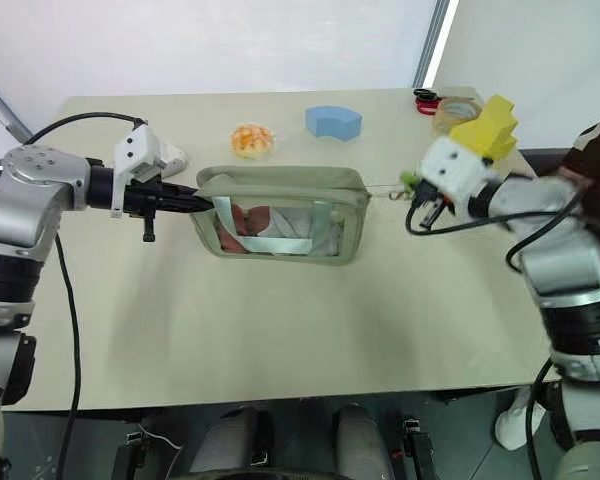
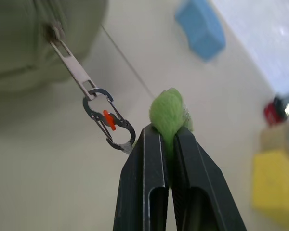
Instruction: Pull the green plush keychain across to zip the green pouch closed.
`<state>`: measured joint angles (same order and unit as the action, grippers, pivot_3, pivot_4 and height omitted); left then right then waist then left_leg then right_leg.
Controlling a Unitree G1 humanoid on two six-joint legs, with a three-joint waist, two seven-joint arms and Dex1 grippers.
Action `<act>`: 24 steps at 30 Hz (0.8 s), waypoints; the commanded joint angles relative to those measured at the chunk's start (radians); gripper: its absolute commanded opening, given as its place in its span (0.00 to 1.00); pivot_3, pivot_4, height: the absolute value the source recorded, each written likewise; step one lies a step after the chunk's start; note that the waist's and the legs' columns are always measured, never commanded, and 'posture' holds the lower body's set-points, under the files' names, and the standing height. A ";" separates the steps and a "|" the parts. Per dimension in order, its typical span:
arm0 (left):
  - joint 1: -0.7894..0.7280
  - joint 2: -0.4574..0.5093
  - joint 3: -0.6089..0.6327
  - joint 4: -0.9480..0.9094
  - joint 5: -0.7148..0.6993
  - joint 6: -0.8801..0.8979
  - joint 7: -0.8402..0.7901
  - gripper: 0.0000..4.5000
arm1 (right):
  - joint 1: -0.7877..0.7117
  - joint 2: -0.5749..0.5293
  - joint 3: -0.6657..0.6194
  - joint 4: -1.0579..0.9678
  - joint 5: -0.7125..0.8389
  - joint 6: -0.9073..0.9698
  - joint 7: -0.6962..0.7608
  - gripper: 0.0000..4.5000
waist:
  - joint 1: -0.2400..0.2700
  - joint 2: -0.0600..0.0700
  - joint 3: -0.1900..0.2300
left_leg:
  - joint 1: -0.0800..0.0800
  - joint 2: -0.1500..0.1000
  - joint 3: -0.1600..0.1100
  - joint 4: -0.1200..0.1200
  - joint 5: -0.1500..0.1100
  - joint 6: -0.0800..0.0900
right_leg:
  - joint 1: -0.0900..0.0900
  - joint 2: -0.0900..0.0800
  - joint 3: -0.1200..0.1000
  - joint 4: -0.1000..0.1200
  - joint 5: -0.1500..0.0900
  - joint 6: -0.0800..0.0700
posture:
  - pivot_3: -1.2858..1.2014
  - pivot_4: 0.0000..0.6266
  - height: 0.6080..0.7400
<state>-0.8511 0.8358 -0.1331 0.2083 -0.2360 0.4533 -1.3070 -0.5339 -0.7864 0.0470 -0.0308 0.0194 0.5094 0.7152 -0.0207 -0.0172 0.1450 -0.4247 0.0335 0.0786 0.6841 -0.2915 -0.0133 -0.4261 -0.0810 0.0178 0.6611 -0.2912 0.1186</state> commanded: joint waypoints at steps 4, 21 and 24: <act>-0.032 0.004 0.032 0.009 -0.004 0.013 0.012 0.00 | 0.007 0.164 0.015 -0.003 -0.002 0.059 -0.123 0.01 | 0.000 0.001 0.001 | 0.000 0.000 -0.001 0.000 0.000 0.000 | 0.000 0.000 0.000 0.000 0.000 0.000 | 0.52 0.24 1.00; -0.067 0.058 0.063 0.119 -0.014 -0.001 -0.035 0.79 | -0.101 -0.093 -0.226 -0.121 0.358 0.308 0.239 0.89 | 0.008 0.001 0.001 | -0.001 0.000 -0.001 0.000 0.000 0.000 | 0.000 0.000 0.000 0.000 0.000 0.000 | 0.52 0.24 1.00; -0.094 0.076 0.086 0.178 -0.019 0.004 -0.038 0.99 | -0.134 -0.152 -0.270 -0.230 0.513 0.459 0.302 1.00 | 0.005 0.001 0.001 | 0.000 0.001 -0.001 0.000 0.000 0.000 | 0.000 0.001 -0.001 0.000 0.000 0.000 | 0.52 0.24 1.00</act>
<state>-0.9154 0.8875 -0.0915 0.3819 -0.2414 0.4629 -1.3418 -0.6487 -0.9264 -0.1951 -0.1850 0.4381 0.8992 0.9792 -0.0162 -0.0159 0.1458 -0.4248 0.0344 0.0775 0.6840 -0.2923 -0.0119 -0.4261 -0.0801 0.0168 0.6608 -0.2913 0.1187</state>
